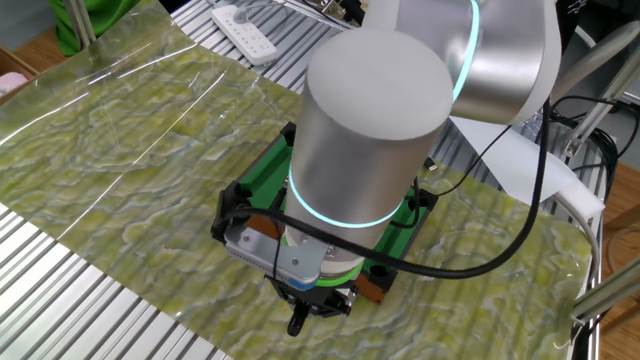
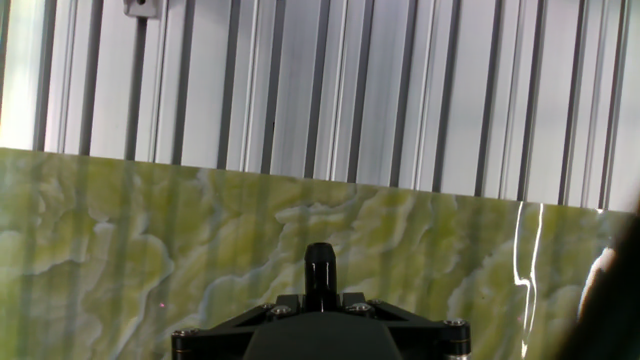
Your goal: Hit the pool ball
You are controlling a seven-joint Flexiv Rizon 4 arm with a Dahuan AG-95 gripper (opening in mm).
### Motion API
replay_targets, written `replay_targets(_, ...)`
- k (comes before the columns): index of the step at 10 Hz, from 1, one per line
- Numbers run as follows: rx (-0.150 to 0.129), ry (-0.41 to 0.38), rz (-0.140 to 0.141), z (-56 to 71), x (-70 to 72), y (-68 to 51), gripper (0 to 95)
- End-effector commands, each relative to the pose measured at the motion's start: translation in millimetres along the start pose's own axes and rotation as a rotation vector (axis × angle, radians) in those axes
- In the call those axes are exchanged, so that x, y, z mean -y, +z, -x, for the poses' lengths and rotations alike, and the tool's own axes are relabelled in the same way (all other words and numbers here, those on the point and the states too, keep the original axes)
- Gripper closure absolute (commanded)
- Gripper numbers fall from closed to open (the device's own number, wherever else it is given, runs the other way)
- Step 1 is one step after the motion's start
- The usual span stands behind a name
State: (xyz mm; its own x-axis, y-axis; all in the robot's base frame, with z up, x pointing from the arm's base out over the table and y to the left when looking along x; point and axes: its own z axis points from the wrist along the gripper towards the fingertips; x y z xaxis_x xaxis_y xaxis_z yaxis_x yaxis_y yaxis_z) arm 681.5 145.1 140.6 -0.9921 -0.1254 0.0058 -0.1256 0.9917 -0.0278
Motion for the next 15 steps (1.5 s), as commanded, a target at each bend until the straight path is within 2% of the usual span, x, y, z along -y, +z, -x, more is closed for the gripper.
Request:
replay_targets(1, -0.019, -0.010, 0.000, -2.3, 0.8, 0.0, 95.0)
replay_targets(3, -0.032, -0.030, 0.007, -2.3, 0.8, 0.0, 95.0)
replay_targets(6, -0.022, -0.028, 0.008, -2.3, 0.8, 0.0, 95.0)
replay_targets(15, -0.033, -0.023, 0.010, -2.1, -1.2, -0.8, 95.0)
